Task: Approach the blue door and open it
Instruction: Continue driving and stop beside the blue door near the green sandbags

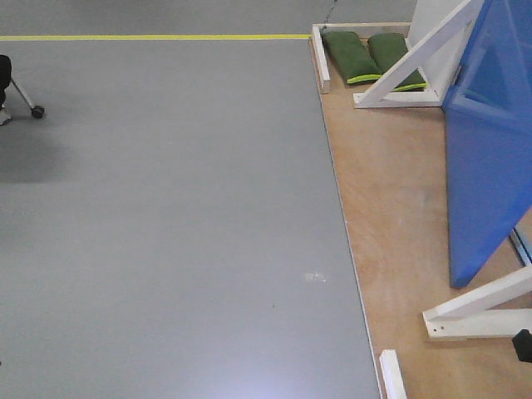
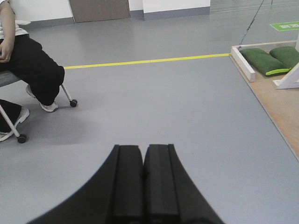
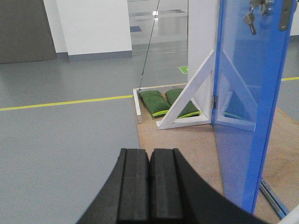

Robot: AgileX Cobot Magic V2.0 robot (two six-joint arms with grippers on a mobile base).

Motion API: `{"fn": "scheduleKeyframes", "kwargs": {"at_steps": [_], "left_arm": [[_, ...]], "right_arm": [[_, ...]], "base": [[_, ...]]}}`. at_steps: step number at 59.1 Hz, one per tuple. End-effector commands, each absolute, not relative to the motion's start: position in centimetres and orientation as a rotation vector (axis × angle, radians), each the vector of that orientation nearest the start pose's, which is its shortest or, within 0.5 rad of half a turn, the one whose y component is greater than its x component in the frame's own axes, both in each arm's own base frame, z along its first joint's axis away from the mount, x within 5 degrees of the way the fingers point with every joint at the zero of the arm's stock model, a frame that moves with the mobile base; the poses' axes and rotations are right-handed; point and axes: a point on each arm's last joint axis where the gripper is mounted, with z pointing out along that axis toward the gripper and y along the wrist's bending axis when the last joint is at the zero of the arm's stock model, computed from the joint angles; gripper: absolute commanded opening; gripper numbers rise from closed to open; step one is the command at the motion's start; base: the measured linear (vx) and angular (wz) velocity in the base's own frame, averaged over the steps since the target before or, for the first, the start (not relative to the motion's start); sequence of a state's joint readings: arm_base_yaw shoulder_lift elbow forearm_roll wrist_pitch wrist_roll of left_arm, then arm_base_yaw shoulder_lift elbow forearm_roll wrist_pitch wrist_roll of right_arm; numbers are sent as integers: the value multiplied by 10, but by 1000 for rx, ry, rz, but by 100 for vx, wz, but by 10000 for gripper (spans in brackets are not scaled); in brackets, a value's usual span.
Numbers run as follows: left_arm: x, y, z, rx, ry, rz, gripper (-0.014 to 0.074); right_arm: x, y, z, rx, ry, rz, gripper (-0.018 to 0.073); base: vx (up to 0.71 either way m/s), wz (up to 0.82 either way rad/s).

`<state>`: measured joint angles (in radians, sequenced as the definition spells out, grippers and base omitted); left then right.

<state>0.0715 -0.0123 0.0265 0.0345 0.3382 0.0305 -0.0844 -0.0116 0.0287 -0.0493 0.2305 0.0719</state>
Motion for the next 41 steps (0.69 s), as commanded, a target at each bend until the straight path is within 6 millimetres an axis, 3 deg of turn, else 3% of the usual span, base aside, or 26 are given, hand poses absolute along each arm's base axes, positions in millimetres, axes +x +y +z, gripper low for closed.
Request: {"fn": "scheduleKeyframes", "kwargs": {"at_steps": [1,41], "left_arm": [[54,5,179,-19,1749,101,70],[54,5,179,-19,1747,101,70]], "right_arm": [[56,-6,185,83,1650,-66,2],[56,-6,185,83,1649,-66,2]], "base": [[36,3],[33,2]]}}
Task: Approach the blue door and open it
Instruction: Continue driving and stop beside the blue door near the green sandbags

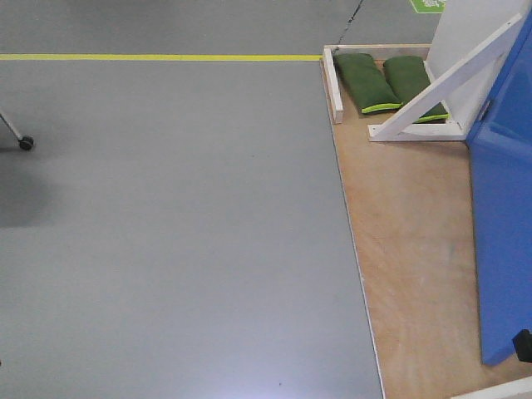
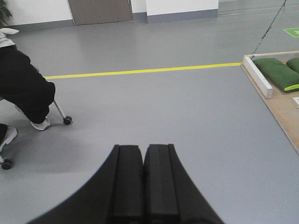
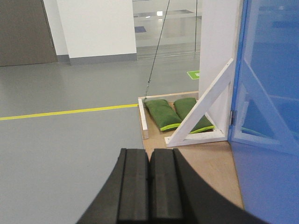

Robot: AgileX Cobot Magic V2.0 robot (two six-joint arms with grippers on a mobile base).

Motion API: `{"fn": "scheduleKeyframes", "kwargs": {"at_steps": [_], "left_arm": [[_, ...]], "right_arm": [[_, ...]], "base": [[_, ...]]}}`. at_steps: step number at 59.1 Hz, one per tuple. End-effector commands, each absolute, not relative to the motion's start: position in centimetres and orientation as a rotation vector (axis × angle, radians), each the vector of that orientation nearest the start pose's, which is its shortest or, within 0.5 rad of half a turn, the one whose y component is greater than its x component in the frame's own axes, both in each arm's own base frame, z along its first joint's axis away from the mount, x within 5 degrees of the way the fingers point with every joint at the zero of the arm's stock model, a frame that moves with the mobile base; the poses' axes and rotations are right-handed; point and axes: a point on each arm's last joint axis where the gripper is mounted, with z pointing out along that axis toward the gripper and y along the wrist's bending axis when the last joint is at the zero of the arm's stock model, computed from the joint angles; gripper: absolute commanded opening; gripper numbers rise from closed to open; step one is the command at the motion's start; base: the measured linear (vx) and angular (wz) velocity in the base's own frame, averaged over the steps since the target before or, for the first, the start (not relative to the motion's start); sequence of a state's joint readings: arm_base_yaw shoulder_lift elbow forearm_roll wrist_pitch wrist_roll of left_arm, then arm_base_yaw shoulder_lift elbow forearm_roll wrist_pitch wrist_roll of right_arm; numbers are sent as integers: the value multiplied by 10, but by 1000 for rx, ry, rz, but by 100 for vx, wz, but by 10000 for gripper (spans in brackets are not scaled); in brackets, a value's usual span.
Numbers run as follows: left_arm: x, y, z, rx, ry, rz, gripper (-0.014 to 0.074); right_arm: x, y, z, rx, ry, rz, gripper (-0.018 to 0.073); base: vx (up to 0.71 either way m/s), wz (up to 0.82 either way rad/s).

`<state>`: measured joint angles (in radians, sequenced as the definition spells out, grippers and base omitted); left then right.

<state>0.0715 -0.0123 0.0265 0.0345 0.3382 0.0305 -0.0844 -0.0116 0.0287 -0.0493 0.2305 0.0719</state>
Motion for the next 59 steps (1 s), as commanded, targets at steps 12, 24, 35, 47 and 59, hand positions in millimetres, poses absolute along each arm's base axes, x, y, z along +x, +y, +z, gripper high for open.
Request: {"fn": "scheduleKeyframes", "kwargs": {"at_steps": [12,24,35,47,59], "left_arm": [[54,5,182,-19,1733,102,70],[54,5,182,-19,1733,102,70],[54,5,182,-19,1733,102,70],[54,5,182,-19,1733,102,70],[54,5,182,-19,1733,102,70]], "right_arm": [[56,-6,185,83,1649,-66,2],[56,-6,185,83,1649,-66,2],[56,-6,185,83,1649,-66,2],[56,-6,185,83,1649,-66,2],[56,-6,185,83,1649,-66,2]], "base": [[25,-2],[21,-7],[17,-7],[15,-4],[13,-2]]}}
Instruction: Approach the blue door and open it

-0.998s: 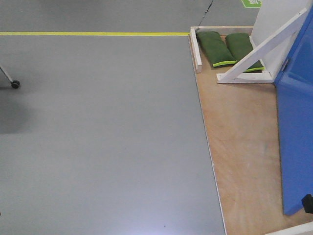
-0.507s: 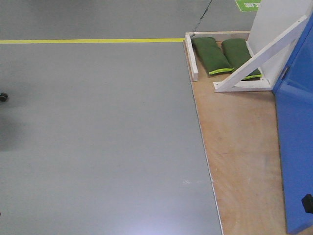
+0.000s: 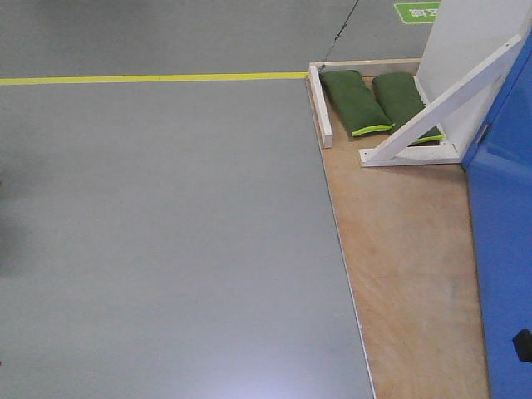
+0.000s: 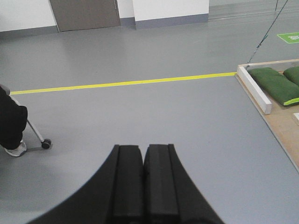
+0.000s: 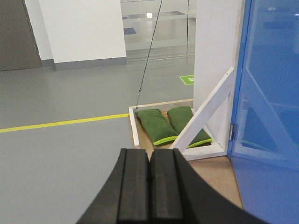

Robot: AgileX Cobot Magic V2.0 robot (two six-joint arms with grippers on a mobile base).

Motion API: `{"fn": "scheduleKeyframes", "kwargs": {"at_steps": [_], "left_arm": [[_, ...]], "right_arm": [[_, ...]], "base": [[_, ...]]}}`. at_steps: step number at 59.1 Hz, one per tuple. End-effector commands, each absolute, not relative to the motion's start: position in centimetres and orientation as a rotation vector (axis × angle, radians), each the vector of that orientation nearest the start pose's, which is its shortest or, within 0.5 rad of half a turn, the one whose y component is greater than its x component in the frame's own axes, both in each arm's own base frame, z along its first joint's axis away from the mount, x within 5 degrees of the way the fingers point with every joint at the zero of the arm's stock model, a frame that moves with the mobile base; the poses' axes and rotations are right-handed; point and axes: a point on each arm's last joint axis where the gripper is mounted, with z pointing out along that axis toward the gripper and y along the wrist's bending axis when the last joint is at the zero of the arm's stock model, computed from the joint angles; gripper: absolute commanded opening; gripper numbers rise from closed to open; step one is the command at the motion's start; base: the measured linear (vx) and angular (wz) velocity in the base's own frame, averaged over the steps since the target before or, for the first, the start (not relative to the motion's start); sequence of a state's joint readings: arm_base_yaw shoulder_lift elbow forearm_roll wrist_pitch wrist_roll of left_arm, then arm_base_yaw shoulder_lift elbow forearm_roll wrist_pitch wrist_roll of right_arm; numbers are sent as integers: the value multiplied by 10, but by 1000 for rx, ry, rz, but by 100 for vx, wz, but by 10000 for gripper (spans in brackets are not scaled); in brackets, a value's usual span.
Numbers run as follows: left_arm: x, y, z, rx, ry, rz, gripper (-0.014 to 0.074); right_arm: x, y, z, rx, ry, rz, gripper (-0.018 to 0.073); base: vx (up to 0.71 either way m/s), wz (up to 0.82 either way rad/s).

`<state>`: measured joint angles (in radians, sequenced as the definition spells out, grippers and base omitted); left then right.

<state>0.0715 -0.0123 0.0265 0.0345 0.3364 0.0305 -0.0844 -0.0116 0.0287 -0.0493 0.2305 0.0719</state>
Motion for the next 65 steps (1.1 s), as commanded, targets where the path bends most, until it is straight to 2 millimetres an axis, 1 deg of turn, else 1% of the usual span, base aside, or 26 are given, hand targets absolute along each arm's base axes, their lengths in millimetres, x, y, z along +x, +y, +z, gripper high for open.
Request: {"fn": "scheduleKeyframes", "kwargs": {"at_steps": [1,32,65], "left_arm": [[54,5,182,-19,1733,102,70],[54,5,182,-19,1735,102,70],[54,5,182,-19,1736,102,70]], "right_arm": [[56,-6,185,83,1649,-66,2],[56,-6,185,83,1650,-66,2],[56,-5,185,81,1654,-64,2]], "base": [[13,-2],[9,-1],[1,0]]}}
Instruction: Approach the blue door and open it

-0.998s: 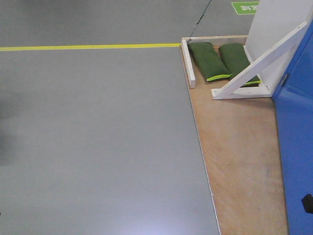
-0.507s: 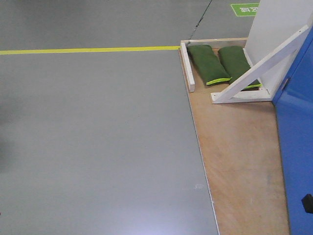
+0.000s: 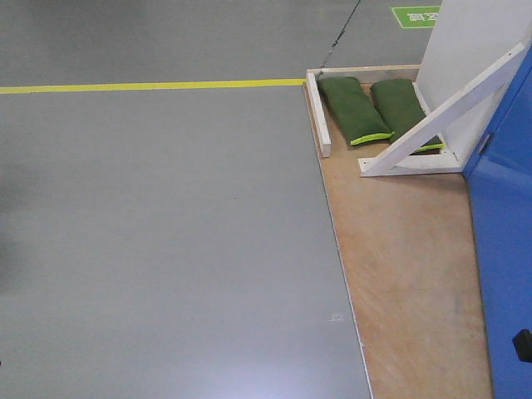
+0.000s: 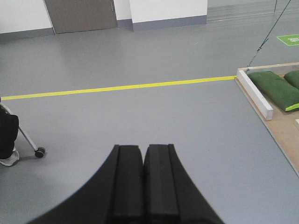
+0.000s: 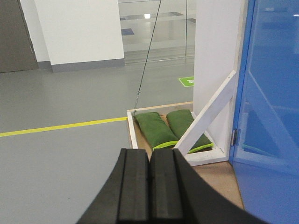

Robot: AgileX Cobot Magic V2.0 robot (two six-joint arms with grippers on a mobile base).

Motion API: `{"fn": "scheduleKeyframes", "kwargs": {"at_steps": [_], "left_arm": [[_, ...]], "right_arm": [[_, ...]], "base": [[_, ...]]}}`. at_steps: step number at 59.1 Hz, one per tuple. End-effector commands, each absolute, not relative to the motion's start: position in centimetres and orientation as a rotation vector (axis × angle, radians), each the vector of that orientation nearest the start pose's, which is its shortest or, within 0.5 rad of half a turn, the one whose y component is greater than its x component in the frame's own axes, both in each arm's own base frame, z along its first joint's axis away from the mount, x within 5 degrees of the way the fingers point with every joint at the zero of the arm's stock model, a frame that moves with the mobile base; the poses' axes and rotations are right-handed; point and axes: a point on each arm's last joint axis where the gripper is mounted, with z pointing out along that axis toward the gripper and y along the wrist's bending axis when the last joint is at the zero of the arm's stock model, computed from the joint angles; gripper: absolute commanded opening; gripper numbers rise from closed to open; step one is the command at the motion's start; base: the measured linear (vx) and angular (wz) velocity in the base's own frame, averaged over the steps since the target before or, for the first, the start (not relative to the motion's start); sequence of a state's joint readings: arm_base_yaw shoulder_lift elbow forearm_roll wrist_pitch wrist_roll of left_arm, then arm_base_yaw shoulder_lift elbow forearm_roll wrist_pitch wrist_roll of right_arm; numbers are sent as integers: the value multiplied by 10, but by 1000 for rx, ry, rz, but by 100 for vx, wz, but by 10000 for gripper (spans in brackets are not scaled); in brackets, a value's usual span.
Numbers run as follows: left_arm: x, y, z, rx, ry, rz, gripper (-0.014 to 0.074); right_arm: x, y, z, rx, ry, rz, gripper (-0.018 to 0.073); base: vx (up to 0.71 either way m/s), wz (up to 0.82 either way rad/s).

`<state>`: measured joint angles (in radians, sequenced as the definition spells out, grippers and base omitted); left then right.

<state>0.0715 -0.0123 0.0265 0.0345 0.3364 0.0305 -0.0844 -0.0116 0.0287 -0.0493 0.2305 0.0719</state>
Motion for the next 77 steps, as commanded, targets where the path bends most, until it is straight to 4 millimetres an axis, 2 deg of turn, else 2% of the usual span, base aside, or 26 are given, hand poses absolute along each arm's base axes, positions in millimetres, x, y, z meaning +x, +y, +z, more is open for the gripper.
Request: {"fn": "scheduleKeyframes", "kwargs": {"at_steps": [1,5,9,24,33,44,53,68,77], "left_arm": [[54,5,182,-19,1736,102,70],[54,5,182,-19,1736,102,70],[54,5,182,-19,1736,102,70],[54,5,182,-19,1736,102,70],[54,5,182,-19,1736,102,70],[54,5,182,-19,1736,102,70],[54,5,182,-19,1736,102,70],[54,5,182,-19,1736,102,70],[54,5,182,-19,1736,102,70]], "right_arm": [[56,-6,185,83,1656,-65,2],[58,-6,190,91,1681,-71,2],[61,-7,203,115,1715,-66,2],[81,-11,288,192,1659,-40,2],[90,-24,323,366,1561,-39,2],[100,-48,354,803,1351,163,2],[109,-74,376,1062,1142,302,2],[128,-120,407,1277,882,455,2],[131,-157,424,1375,690,511,2]], "base": [[0,0],[0,0],[0,0],[0,0],[0,0],[0,0],[0,0],[0,0],[0,0]]}}
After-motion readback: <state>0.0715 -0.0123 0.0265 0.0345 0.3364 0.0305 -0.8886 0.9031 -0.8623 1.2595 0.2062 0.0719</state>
